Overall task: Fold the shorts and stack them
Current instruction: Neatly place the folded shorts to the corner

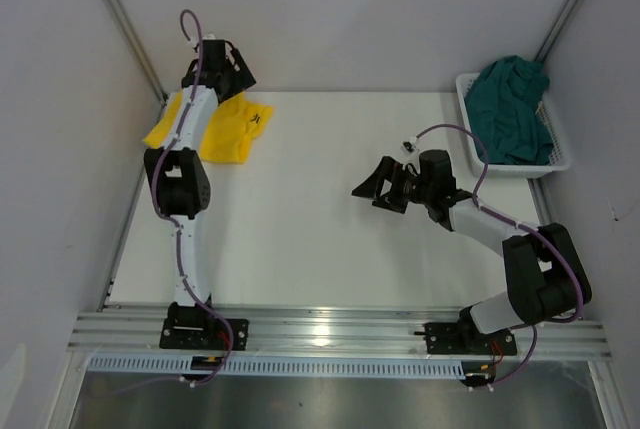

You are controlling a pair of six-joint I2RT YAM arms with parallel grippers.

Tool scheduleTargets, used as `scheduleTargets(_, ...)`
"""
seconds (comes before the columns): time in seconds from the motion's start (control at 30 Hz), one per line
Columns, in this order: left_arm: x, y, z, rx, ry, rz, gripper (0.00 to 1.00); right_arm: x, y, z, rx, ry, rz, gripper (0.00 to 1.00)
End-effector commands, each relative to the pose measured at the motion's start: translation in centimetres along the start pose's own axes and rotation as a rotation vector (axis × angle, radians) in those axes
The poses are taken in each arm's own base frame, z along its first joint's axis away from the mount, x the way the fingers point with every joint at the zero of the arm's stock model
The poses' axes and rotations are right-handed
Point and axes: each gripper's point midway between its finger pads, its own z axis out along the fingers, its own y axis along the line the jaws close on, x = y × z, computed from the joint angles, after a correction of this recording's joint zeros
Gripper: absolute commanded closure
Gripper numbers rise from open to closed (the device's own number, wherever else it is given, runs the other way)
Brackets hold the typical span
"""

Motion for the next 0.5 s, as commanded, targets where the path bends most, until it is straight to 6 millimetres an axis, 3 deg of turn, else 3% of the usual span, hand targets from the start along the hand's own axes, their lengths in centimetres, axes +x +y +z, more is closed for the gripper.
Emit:
scheduleTargets(0.0, 4.1, 2.3, 1.1, -0.096, 0.134, 0.144, 0.13, -1.4, 1.5, -0.3, -0.044, -0.036, -0.037, 0.01)
scheduleTargets(0.3, 6.8, 2.5, 2.8, -0.167, 0.137, 0.414, 0.11, -1.3, 1.1, 0.0, -0.045, -0.027, -0.027, 0.01)
scheduleTargets(0.47, 7.9, 1.7, 3.6, -0.130, 0.140, 0.509, 0.09, -1.3, 1.0, 0.2, -0.046, -0.024, -0.017, 0.00)
